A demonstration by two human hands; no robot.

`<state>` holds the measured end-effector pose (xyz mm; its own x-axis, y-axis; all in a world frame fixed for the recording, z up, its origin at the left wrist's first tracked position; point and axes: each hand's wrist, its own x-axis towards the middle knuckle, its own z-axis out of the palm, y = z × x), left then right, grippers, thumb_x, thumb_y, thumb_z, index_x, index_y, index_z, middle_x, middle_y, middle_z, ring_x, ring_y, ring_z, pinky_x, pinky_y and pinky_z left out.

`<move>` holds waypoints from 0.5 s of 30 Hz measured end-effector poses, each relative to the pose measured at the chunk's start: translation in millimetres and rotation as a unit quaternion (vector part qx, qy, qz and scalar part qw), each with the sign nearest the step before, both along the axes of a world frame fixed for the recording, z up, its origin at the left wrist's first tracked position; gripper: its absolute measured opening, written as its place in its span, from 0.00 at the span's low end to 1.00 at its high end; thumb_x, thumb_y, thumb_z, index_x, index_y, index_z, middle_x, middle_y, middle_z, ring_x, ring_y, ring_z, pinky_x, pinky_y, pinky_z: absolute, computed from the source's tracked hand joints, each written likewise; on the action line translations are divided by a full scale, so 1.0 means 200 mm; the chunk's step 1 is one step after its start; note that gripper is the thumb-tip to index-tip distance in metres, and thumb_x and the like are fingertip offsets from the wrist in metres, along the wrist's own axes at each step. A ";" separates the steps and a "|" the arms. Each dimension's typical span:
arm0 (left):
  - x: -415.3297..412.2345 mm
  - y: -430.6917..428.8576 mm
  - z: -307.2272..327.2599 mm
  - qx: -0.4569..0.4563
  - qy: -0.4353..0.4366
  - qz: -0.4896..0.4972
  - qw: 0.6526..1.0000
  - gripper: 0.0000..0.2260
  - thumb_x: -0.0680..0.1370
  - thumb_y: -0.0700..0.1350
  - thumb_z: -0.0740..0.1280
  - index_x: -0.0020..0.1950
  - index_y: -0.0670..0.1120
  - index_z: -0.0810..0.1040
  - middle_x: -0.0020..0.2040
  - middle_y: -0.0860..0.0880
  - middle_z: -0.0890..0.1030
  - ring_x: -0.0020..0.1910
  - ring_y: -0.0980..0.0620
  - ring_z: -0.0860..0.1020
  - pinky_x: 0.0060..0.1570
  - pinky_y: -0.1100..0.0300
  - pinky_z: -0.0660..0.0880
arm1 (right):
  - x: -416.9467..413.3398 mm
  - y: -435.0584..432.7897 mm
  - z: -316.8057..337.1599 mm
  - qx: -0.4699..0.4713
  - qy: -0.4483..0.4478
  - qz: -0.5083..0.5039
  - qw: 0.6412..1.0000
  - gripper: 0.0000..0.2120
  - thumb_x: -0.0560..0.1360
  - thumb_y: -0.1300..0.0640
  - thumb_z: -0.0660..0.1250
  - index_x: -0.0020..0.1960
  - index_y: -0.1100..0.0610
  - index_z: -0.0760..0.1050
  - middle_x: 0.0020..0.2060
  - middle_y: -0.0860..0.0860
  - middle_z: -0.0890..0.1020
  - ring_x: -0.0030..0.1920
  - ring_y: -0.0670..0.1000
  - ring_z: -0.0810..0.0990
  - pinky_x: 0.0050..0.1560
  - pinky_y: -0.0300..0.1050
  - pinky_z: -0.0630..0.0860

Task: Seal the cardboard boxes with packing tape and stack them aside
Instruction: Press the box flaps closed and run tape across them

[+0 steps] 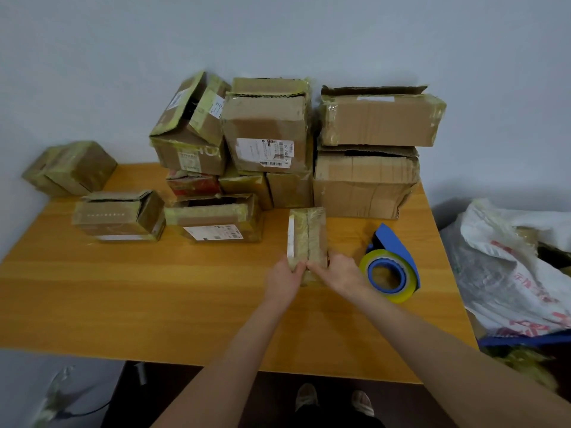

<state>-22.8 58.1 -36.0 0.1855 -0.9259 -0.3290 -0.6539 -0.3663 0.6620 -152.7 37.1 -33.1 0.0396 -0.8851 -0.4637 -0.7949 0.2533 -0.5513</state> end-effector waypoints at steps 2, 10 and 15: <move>0.01 -0.02 -0.02 0.001 0.009 0.006 1.000 0.11 0.82 0.48 0.61 0.54 0.41 0.76 0.41 0.49 0.77 0.39 0.51 0.75 0.30 0.66 0.67 | 0.01 -0.01 -0.03 -0.005 -0.011 -0.014 1.000 0.22 0.78 0.39 0.61 0.54 0.58 0.75 0.42 0.53 0.80 0.42 0.53 0.79 0.34 0.44 0.72; 0.11 0.02 -0.01 0.010 0.038 -0.003 0.999 0.18 0.84 0.48 0.55 0.68 0.40 0.72 0.59 0.43 0.79 0.55 0.48 0.77 0.50 0.63 0.73 | -0.06 -0.02 -0.01 0.000 -0.020 0.008 1.000 0.22 0.83 0.46 0.53 0.63 0.61 0.75 0.45 0.56 0.80 0.47 0.57 0.78 0.41 0.45 0.70; 0.18 0.12 -0.01 -0.081 0.030 0.046 0.995 0.15 0.79 0.49 0.65 0.64 0.44 0.75 0.49 0.48 0.81 0.46 0.54 0.79 0.41 0.68 0.73 | -0.13 0.05 0.04 -0.071 -0.043 -0.030 0.996 0.31 0.77 0.41 0.64 0.73 0.57 0.65 0.41 0.53 0.81 0.42 0.52 0.80 0.43 0.48 0.78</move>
